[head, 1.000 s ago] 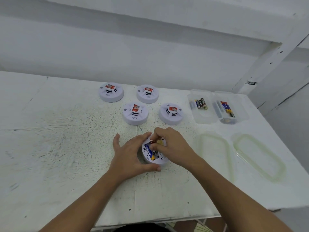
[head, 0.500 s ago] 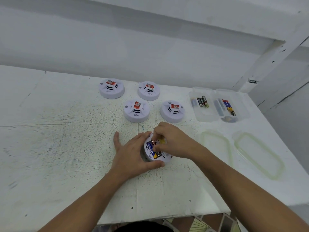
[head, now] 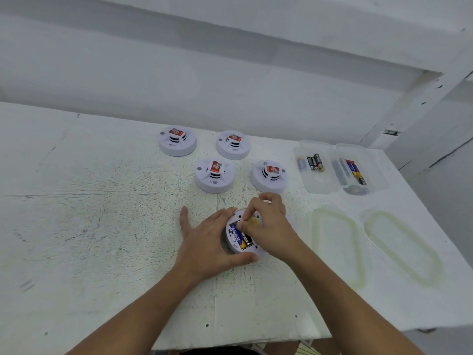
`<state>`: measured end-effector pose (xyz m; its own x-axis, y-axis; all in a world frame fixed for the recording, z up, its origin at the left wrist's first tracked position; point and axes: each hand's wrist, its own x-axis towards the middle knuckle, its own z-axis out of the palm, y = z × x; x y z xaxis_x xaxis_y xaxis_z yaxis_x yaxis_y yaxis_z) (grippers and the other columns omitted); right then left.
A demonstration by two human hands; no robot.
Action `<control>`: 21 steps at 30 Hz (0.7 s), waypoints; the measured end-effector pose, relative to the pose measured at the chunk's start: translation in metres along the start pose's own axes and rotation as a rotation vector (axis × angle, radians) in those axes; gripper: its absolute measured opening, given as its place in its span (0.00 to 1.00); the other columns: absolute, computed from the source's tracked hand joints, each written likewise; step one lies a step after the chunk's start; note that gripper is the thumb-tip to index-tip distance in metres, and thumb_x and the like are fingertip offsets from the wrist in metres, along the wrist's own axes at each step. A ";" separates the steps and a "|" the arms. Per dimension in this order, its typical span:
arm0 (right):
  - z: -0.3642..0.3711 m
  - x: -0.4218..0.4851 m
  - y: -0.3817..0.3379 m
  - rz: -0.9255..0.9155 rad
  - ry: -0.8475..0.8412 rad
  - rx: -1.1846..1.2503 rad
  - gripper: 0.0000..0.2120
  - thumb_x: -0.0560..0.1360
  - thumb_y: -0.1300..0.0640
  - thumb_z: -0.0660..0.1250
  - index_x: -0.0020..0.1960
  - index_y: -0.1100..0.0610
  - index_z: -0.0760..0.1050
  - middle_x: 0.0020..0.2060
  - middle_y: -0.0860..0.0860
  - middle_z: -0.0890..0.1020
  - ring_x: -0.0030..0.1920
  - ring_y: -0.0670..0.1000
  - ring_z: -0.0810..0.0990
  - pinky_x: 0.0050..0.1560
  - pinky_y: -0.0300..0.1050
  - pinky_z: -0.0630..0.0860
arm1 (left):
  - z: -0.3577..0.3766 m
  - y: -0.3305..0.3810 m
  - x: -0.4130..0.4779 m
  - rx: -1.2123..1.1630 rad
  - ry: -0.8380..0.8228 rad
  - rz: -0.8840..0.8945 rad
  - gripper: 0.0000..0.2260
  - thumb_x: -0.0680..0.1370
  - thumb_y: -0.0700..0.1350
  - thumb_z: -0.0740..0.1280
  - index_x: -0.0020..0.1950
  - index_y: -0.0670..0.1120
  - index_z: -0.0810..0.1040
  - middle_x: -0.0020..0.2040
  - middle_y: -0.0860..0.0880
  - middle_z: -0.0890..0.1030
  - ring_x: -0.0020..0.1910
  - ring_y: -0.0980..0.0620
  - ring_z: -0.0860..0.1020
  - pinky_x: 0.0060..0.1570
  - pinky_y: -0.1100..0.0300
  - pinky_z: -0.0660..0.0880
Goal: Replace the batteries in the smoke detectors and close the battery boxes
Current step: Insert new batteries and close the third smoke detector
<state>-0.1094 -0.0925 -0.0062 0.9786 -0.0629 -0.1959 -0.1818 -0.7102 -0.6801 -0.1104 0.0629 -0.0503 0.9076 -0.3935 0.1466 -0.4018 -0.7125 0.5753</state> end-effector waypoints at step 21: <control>0.011 0.005 0.003 0.162 0.035 -0.022 0.16 0.73 0.46 0.68 0.57 0.45 0.67 0.52 0.47 0.69 0.59 0.52 0.71 0.63 0.55 0.69 | 0.006 -0.004 0.002 -0.057 0.024 0.014 0.40 0.61 0.79 0.59 0.66 0.58 0.67 0.62 0.61 0.77 0.63 0.62 0.73 0.70 0.38 0.36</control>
<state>-0.1064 -0.0874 -0.0170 0.9396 -0.2019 -0.2764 -0.3354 -0.7041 -0.6259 -0.1078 0.0613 -0.0565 0.9048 -0.3888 0.1735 -0.4074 -0.6724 0.6179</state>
